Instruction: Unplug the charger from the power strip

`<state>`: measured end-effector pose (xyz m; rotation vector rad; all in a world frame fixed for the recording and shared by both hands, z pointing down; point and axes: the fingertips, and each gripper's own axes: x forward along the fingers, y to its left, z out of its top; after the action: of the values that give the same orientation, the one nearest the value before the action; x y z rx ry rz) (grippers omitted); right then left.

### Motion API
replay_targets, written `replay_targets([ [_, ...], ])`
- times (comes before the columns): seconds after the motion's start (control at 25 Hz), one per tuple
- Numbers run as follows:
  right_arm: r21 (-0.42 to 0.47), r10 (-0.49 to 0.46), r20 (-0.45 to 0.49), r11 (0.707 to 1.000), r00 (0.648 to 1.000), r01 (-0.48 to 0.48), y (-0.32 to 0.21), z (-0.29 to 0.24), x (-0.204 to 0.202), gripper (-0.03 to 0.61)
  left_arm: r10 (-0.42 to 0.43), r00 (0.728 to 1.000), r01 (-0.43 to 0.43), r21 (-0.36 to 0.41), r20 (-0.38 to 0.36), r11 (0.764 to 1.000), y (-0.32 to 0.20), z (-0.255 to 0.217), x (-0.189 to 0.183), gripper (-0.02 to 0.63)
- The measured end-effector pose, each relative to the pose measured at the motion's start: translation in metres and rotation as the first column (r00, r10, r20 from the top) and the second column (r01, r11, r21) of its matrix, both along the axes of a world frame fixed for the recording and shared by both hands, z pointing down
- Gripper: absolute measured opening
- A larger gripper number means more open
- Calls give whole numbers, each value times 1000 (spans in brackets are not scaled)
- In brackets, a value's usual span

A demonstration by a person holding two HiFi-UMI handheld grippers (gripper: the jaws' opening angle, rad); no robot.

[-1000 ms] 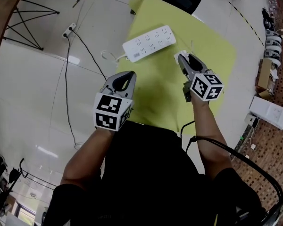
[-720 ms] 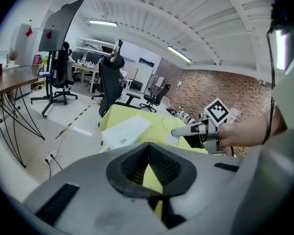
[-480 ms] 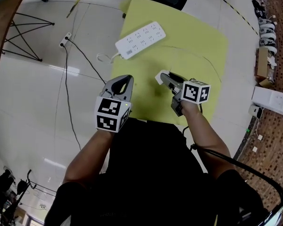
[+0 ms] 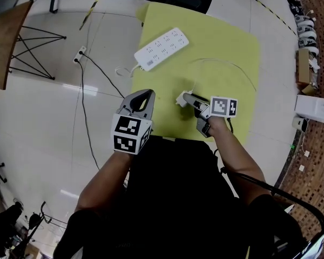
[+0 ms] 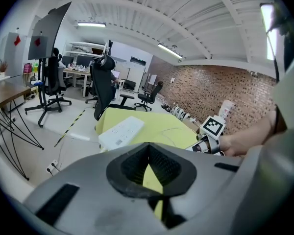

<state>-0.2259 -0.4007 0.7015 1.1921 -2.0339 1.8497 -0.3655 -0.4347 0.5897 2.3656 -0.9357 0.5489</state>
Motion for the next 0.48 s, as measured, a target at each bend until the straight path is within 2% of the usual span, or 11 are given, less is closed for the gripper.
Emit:
replay_targets([
  [0.08,15,10,-23,1000,1000,-10,-3,0,3,151,-8,1000,8,6,-9,1000,-1,-2,-1,6],
  [0.28,19,-8,-136,1000,991,11,0,4,19,241,-32,999,32,14,-22,999,3,-5,-5,6],
  [0.48,33,42,-186,999,982,-37,-8,2,39,264,-57,998,58,37,-19,998,3,-12,-14,6],
])
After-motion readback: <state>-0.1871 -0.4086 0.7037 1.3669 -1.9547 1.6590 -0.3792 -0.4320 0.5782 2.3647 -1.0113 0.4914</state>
